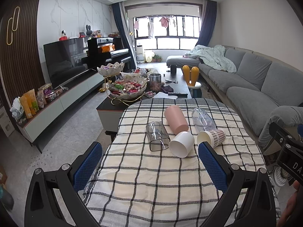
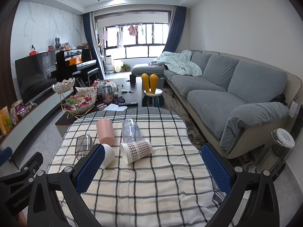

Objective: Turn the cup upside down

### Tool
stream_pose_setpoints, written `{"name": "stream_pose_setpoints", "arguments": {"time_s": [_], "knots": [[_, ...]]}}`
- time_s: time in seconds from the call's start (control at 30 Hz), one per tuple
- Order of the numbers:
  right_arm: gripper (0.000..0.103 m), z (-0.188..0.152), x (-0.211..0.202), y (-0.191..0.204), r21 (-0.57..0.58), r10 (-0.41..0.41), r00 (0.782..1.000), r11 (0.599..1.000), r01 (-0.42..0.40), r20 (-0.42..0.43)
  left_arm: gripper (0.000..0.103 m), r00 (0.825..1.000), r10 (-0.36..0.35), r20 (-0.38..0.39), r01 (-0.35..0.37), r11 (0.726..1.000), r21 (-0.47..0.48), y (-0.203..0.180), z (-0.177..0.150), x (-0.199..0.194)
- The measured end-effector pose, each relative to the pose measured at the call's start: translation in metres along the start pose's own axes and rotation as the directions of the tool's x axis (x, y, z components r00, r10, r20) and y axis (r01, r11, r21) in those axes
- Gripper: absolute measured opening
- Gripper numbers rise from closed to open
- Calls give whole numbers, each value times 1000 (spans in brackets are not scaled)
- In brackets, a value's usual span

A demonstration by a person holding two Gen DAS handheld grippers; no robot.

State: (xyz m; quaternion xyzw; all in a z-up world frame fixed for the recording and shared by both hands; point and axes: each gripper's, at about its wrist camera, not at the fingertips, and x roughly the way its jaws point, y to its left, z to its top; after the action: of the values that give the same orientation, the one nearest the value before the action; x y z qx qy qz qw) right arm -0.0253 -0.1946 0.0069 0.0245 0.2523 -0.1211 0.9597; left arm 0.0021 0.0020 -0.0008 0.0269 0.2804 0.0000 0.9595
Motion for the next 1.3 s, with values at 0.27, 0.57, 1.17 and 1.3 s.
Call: {"name": "stream_pose_setpoints", "arguments": {"time_s": [0.27, 0.57, 1.17, 1.3], "knots": [[102, 0, 0, 0, 0, -1, 1000, 1000, 1, 0, 103, 1000, 0, 0, 0, 1000, 0, 0, 0, 0], [102, 0, 2, 1, -1, 0, 1000, 1000, 0, -1, 103, 1000, 0, 0, 0, 1000, 0, 0, 0, 0], [102, 2, 13, 4, -3, -2, 1000, 1000, 2, 2, 103, 1000, 10, -5, -10, 1000, -13, 0, 3, 15], [102, 2, 18, -3, -3, -8, 1000, 1000, 8, -1, 103, 1000, 28, -3, -28, 999, -24, -2, 9, 31]]}}
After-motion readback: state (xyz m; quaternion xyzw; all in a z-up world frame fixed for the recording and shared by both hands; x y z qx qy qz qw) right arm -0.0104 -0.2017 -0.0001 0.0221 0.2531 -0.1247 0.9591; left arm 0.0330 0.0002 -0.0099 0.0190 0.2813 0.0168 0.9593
